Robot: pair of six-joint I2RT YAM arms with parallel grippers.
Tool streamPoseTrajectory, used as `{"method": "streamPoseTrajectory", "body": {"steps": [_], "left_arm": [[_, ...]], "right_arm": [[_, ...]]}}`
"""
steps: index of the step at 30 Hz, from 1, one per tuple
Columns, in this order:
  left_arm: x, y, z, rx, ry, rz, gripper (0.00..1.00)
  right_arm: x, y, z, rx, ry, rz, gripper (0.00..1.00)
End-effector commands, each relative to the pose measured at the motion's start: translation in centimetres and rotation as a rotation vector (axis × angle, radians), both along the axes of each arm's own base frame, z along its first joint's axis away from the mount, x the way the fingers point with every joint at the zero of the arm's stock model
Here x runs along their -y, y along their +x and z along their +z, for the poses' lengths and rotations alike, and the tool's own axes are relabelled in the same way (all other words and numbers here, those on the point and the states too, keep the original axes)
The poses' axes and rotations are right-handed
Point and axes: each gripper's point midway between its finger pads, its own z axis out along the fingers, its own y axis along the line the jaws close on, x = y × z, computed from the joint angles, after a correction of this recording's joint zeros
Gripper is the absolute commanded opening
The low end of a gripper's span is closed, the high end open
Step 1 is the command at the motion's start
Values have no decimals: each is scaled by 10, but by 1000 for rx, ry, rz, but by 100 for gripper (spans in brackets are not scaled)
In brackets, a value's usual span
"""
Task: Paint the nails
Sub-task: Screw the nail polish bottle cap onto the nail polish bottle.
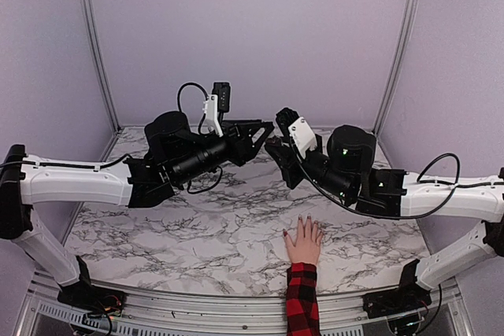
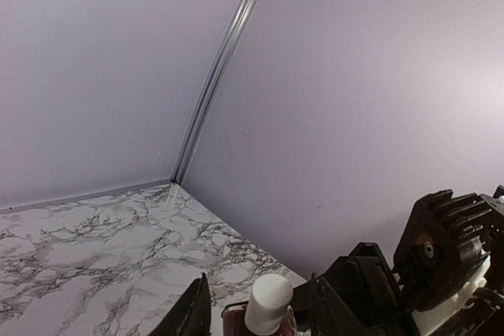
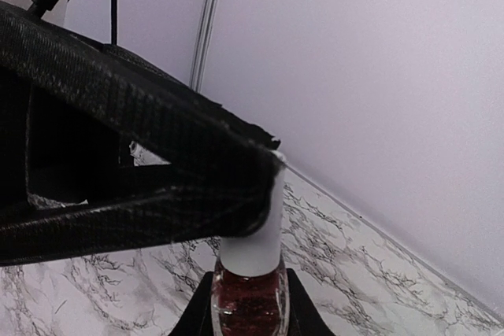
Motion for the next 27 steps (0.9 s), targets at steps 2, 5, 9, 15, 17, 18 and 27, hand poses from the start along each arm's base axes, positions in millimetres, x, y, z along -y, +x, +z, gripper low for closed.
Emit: {"method": "streamPoseTrajectory", "body": {"steps": [2,5,9,15,17,18,27], "left_arm": [[5,1,11,-2,-29,-2,39],[8,0,10,-2,-26,-16,31],[9,-1,8,-5,-22,-30,19],[5,-5,2,-11,-12,-51,7],[5,-10,-1,-5,-3,-77,5],[5,-12,-2,1,3,-90,4],[9,-42,-12,83,68,-243,1]], "right_arm": [[-1,0,30,49,42,-13,0],[-1,-1,32,54,43,-9,0],[-2,-4,36,63,52,7,0],[-9,-19,48,79,83,109,0],[-12,-26,53,84,98,161,0],[-13,-30,55,86,103,194,0],[-23,-59,67,61,151,473,0]]}}
